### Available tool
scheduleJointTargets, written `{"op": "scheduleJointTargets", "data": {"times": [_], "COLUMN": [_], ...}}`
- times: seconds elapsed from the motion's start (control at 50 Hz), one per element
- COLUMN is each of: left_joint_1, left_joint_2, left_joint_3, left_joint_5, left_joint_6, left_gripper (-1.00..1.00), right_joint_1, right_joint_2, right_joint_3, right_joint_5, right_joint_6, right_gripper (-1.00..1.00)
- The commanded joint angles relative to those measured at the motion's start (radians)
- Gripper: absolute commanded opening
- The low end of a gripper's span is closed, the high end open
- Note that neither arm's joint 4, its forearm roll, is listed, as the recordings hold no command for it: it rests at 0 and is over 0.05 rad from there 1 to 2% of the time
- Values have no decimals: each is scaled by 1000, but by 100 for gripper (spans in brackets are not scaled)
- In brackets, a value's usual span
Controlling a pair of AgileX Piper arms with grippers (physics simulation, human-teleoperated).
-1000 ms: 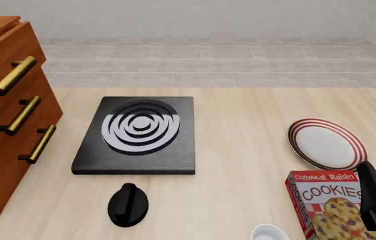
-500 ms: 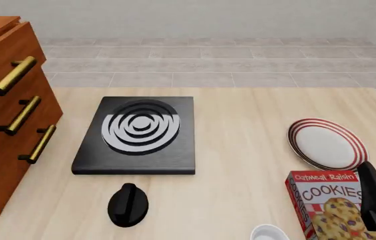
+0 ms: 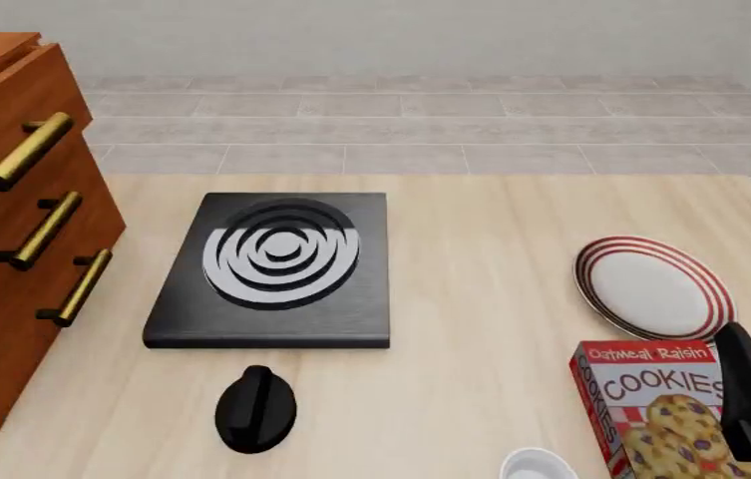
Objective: Pick the akita bowl in the top layer of the wooden cabinet and place it on the plate.
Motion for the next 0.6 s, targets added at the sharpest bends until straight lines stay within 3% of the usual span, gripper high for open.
{"op": "scheduleJointTargets", "data": {"times": [0.02, 0.22, 0.24, 0.6], "left_joint_1": [1, 28, 49, 76], "left_joint_2": [37, 47, 47, 97], "left_joint_3": [-37, -26, -21, -49], "left_joint_5": [62, 87, 89, 185], "left_joint_6": [-53, -32, -6, -1], "left_gripper": [100, 100, 100, 100], "right_joint_1": [1, 2, 1, -2], "right_joint_2": [-3, -2, -1, 1], "right_joint_3": [0, 0, 0, -1], "right_joint_5": [1, 0, -2, -2], "right_joint_6": [7, 12, 13, 11], "right_gripper": [100, 100, 100, 100]}}
